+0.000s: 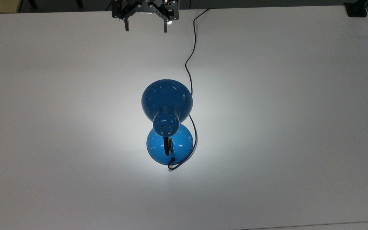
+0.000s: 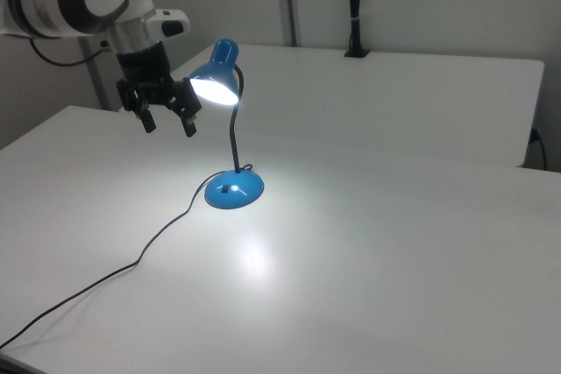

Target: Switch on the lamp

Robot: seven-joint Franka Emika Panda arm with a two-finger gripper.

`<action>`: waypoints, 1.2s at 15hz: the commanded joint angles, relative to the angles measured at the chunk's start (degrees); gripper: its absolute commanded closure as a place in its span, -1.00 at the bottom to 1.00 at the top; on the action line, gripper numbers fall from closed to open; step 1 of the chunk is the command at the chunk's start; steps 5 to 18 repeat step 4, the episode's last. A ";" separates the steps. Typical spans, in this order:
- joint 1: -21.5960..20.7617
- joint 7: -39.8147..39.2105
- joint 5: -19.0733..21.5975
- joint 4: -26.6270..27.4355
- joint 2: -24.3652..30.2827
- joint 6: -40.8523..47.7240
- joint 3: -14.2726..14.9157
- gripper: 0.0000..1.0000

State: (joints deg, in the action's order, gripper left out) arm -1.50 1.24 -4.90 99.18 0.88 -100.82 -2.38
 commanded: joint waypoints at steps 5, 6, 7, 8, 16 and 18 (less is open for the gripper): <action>2.03 -0.71 -0.20 -2.50 1.23 4.31 0.27 -1.00; 2.03 -0.71 -0.20 -2.50 1.23 4.31 0.27 -1.00; 2.03 -0.71 -0.20 -2.50 1.23 4.31 0.27 -1.00; 2.03 -0.71 -0.20 -2.50 1.23 4.31 0.27 -1.00; 2.03 -0.71 -0.20 -2.50 1.23 4.31 0.27 -1.00; 2.03 -0.71 -0.20 -2.50 1.23 4.31 0.27 -1.00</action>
